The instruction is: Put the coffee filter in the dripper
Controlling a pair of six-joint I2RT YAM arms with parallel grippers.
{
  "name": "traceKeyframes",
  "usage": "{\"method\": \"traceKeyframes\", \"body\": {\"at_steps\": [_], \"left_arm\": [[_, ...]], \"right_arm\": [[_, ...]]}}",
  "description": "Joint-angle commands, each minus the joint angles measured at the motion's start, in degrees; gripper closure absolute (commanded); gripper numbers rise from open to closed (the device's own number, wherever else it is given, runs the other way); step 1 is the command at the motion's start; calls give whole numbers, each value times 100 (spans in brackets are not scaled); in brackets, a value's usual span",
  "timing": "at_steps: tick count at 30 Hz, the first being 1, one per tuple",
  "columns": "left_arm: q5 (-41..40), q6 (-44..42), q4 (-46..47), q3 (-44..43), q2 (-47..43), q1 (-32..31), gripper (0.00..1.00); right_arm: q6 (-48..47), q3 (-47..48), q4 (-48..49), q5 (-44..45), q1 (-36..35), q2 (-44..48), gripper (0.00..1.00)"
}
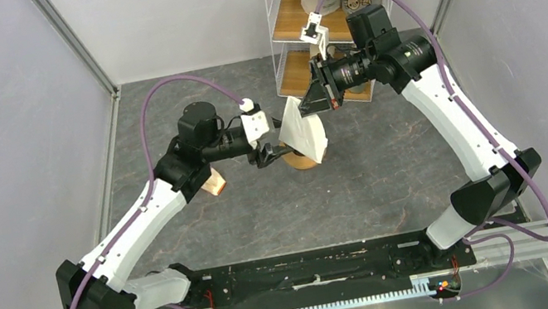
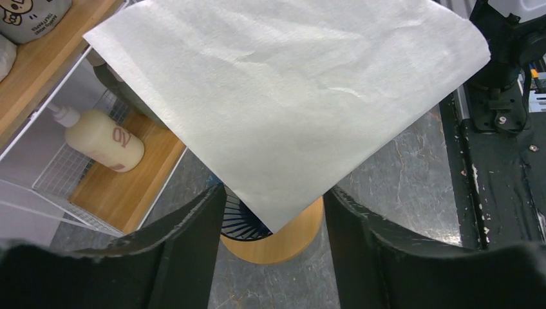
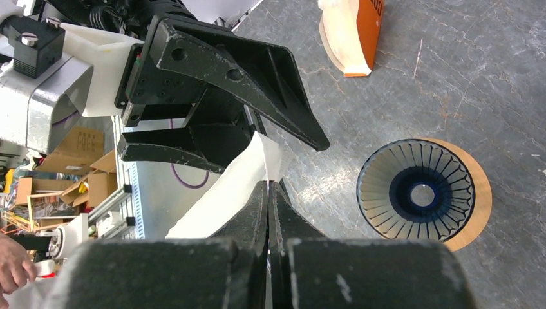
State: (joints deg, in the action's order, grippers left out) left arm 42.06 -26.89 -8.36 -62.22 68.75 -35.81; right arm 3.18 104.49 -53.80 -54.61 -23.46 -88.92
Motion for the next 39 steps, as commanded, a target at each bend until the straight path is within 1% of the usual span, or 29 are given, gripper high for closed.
{"method": "traceKeyframes", "body": {"at_steps": [1, 4, 10, 15, 23, 25, 26, 31, 33, 37, 39], "left_arm": [[-30, -232, 331, -166, -74, -40, 38], [-49, -202, 336, -177, -53, -40, 48], [-58, -161, 379, -138, -88, -40, 54], [-40, -89, 457, -83, -151, -40, 63], [-108, 26, 452, 24, -295, -40, 65], [-194, 90, 427, 66, -340, -40, 63], [-242, 113, 402, 84, -364, -42, 59], [-699, 574, 237, 167, -476, -22, 28], [-933, 889, 203, 231, -547, 14, 26], [-1033, 1823, -130, 185, -724, 262, 24], [-1077, 2022, -482, 85, -817, 360, 21]], "right_arm": [[-2, 1, 152, -102, -17, 80, 100], [-13, -7, 144, -98, -43, 77, 100], [-83, -40, 90, -16, -62, 85, 100], [-131, -108, 64, 20, -71, 112, 100], [-237, -130, 91, 178, -65, 178, 100], [-239, -137, 98, 209, -63, 196, 100], [-228, -128, 114, 229, -69, 208, 100], [134, -117, 430, 474, -6, 262, 100], [350, -147, 594, 616, 60, 286, 100], [438, -189, 626, 1428, 70, 354, 100], [454, -251, 611, 2003, 72, 408, 100]]}}
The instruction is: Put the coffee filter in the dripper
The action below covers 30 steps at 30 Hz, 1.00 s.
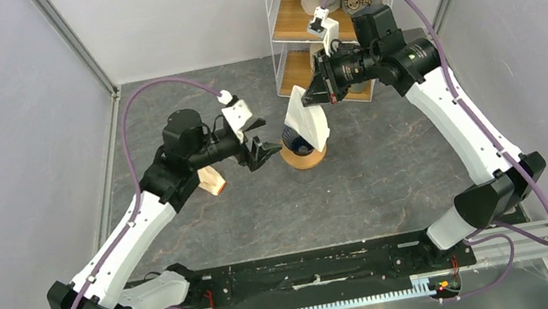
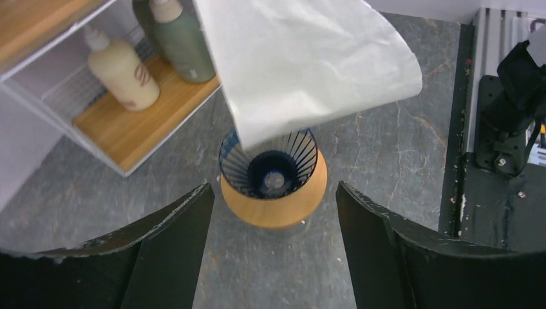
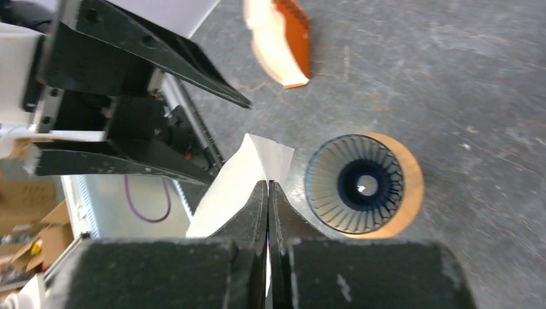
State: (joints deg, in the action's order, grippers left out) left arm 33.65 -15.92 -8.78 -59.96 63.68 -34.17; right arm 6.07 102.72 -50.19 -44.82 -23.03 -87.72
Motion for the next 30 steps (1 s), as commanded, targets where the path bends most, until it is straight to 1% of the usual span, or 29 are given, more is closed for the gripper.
{"method": "traceKeyframes", "body": {"at_steps": [1, 4, 5, 8, 12, 17, 22, 27, 30], "left_arm": [[-289, 1007, -619, -241, -339, 215, 21], [-561, 1504, -719, -507, -303, 218, 22], [-650, 1783, -705, -634, -224, 218, 23], [-838, 2667, -721, -1214, 198, 209, 30], [-835, 3177, -911, -1645, 574, 162, 33], [-767, 3198, -933, -1634, 752, 60, 32], [-1043, 3258, -988, -1692, 902, -125, 30], [-1296, 3315, -1052, -1887, 1166, -349, 29], [-1518, 3306, -1172, -2018, 1353, -453, 32]], "right_arm": [[164, -100, 226, 1153, 31, 297, 100], [268, -275, 274, 1300, 25, 317, 100], [351, -330, 290, 1531, -11, 310, 100], [594, -293, 203, 2034, -57, 218, 100], [652, -100, -173, 2146, -175, 26, 100], [817, -351, -339, 2240, -219, -142, 100], [952, -258, -344, 2543, -305, -335, 100], [980, -111, -421, 2517, -382, -498, 100], [964, -60, -419, 2625, -437, -493, 100]]}}
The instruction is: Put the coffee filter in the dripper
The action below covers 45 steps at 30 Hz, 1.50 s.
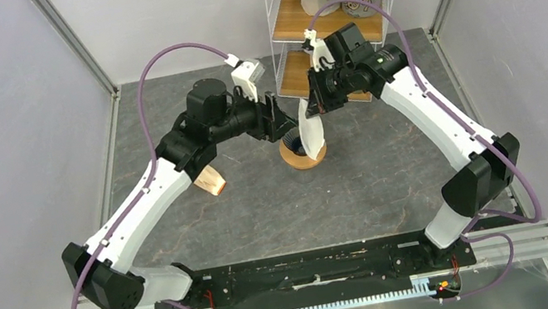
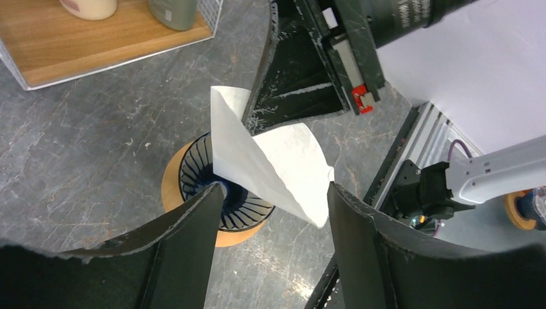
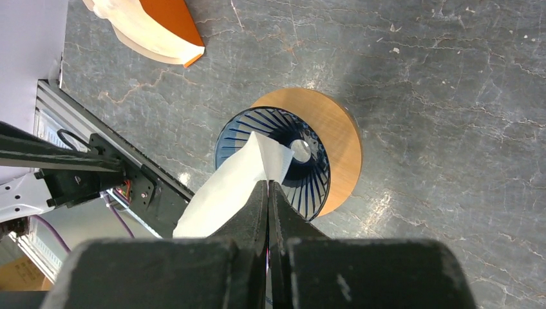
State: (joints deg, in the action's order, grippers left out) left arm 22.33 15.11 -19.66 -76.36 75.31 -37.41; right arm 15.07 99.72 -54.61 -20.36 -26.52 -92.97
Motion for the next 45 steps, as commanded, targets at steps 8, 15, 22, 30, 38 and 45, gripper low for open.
{"method": "traceKeyframes", "body": {"at_steps": [8, 15, 22, 30, 38, 45], "left_arm": [[-1149, -72, -585, -740, 642, -445, 39], [-1725, -321, -1407, -1117, 947, -478, 68], [-2115, -395, -1484, -1126, 981, -465, 88], [-1833, -271, -1489, -1361, 1149, -416, 92], [-1421, 231, -1568, -1396, 1359, -349, 94], [-1456, 295, -1646, -1510, 1609, -267, 73]], "right_arm": [[69, 303, 73, 468, -310, 106, 100], [-247, 305, -99, 562, -342, 70, 100], [-824, 389, -367, 478, -318, -275, 100], [-1158, 636, -474, 386, -247, -512, 59], [-1436, 445, -442, 598, -248, -514, 49], [-1813, 249, -481, 614, -247, -414, 31]]}}
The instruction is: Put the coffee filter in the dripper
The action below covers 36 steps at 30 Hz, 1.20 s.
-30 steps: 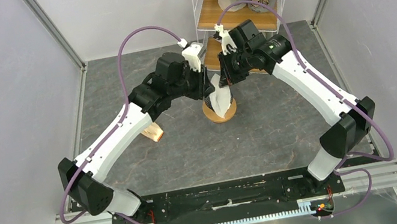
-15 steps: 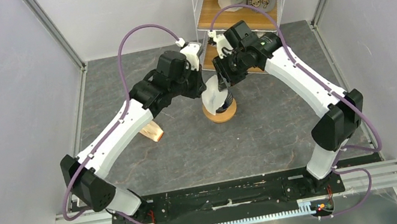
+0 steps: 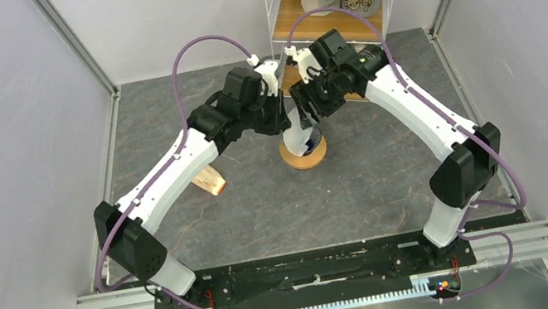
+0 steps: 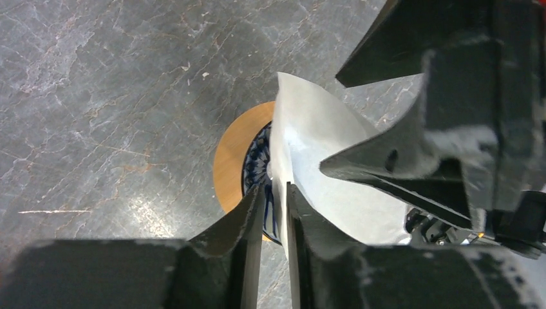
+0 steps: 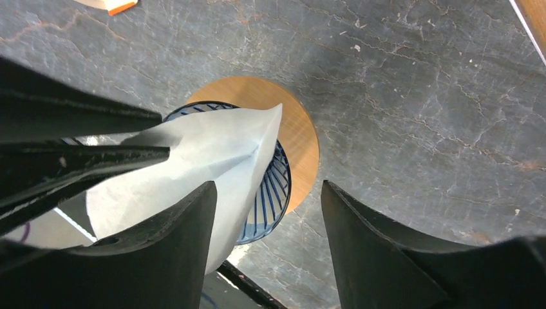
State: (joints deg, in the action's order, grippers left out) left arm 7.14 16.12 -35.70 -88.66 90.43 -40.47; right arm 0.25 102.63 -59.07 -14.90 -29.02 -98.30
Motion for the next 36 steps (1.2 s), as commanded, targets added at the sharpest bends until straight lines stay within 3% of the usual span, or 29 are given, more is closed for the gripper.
{"method": "traceKeyframes", "body": {"at_steps": [1, 6, 10, 17, 36], "left_arm": [[69, 171, -50, -304, 112, 39, 69], [125, 51, -7, -310, -64, 92, 55], [223, -43, 77, -87, -356, 223, 49], [315, 49, 90, 94, -162, 207, 31], [-300, -45, 81, 209, 197, 240, 30]], "right_arm": [[-369, -21, -45, 38, 1, 110, 29], [-624, 93, -54, 2, 14, 204, 21], [-835, -11, -165, 72, 40, 239, 20], [-677, -196, 1, -6, 77, 41, 14], [-1000, -446, 116, 252, 124, -299, 13]]}}
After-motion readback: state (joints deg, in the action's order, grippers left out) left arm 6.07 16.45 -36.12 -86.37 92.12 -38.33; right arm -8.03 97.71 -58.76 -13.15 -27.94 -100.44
